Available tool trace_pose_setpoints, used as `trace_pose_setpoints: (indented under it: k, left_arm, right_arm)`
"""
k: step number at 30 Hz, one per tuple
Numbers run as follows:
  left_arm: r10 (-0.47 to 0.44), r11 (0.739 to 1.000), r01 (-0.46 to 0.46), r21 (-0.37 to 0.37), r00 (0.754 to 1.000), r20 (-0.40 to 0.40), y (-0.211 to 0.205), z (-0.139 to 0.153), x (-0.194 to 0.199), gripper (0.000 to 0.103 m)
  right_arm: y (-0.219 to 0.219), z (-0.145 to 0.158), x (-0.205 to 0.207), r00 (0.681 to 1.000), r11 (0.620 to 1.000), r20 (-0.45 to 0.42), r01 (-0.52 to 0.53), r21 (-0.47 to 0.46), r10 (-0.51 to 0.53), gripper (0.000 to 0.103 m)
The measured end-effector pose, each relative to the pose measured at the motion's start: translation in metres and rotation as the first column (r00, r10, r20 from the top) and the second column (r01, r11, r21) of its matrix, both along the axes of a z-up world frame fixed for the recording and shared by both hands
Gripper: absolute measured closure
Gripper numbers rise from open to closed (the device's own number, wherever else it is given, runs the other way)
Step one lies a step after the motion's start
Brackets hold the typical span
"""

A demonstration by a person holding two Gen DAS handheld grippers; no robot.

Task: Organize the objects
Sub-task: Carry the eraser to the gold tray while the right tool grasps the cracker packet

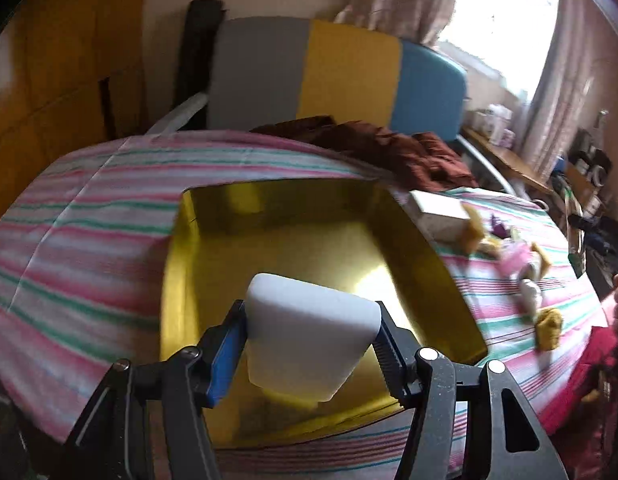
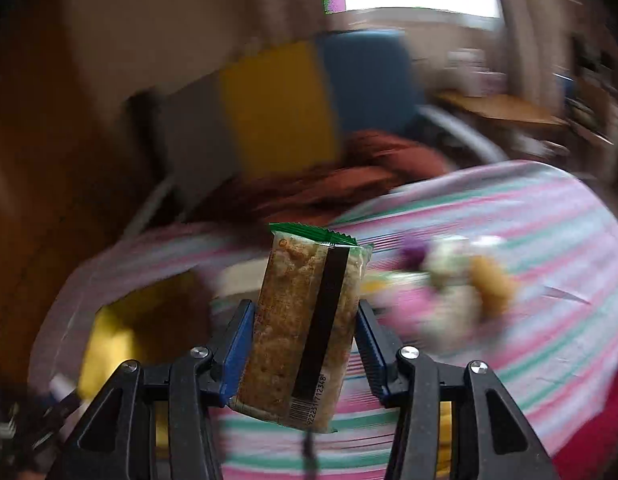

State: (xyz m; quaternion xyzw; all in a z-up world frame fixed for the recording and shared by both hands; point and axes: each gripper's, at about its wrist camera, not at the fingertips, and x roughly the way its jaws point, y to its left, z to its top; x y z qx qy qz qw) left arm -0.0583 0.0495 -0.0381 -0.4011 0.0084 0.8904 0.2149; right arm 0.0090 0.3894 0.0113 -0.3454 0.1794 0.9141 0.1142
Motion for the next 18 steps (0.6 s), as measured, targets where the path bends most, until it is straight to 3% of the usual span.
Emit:
trace_pose_setpoints:
  k: [5,8,13,18]
  left_arm:
    - [0.06,0.998,-0.06,-0.019,0.998,0.002,-0.019,-0.007,0.001,0.027]
    - [0.103,0.994,-0.103,-0.019,0.995,-0.013,-0.029,-0.004,0.001,0.012]
    - [0.157,0.988,-0.157,0.002,0.987,-0.035,-0.049,-0.001,0.003,0.008]
    - [0.198,0.98,-0.197,0.019,0.978,-0.068,-0.059,0.003,0.009,0.007]
  right_arm:
    - [-0.091,-0.018,-0.043,0.969,0.974,0.09,-0.227,-0.024,0.229,0.053]
    - [-0.137,-0.032,-0.063,0.94,0.95,0.139,-0.309,-0.031,0.31,0.051]
    - [-0.174,-0.05,-0.072,0.917,0.93,0.177,-0.366,0.02,0.357,0.05]
    - [-0.192,-0.05,-0.064,0.919,0.92,0.18,-0.373,0.117,0.35,0.05]
